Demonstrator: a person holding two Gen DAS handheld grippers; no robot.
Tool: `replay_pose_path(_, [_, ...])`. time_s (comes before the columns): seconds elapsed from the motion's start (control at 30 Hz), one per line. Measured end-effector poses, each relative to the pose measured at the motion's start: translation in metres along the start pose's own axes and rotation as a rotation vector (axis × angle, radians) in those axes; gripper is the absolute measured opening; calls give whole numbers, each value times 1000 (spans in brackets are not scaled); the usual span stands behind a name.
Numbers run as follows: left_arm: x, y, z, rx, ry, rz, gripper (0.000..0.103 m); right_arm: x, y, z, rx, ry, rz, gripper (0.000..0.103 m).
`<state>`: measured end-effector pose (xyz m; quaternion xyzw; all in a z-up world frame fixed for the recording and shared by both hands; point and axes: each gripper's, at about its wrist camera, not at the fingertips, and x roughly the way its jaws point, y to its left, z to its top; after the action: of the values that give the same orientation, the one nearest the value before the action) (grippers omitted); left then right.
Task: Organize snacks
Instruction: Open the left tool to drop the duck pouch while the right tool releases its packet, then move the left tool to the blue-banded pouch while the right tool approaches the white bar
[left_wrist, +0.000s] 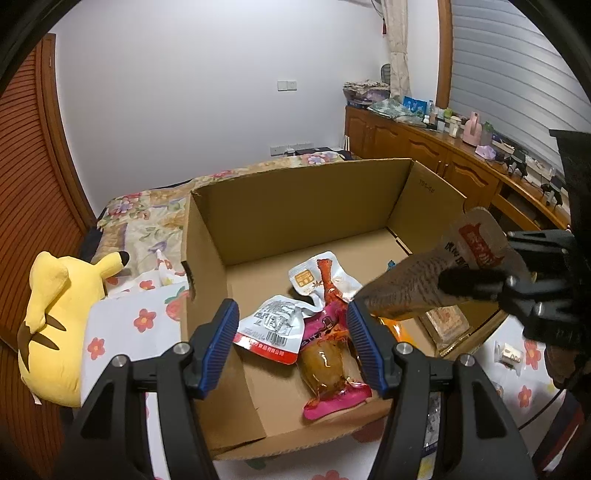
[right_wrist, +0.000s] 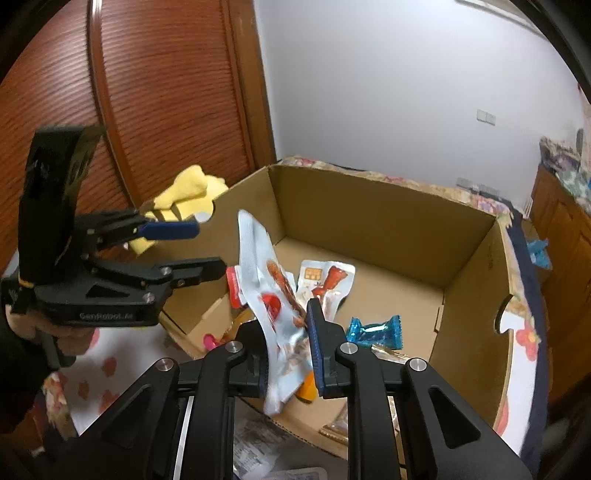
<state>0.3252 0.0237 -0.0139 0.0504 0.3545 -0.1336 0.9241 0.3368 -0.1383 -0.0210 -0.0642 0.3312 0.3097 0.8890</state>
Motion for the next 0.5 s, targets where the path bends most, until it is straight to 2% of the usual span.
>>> replay_pose_path(0.07, [-2, 1, -2, -1, -3, 0, 61, -3, -3, 1, 20, -16, -1, 20])
replay_pose_path(0.27, [-7, -1, -3, 0, -12, -2, 61, -19, -23, 0, 46, -37, -114, 22])
replay_pose_path(0.5, [-22, -12, -9, 14, -33, -10, 61, -44, -37, -11, 78, -53, -169, 24])
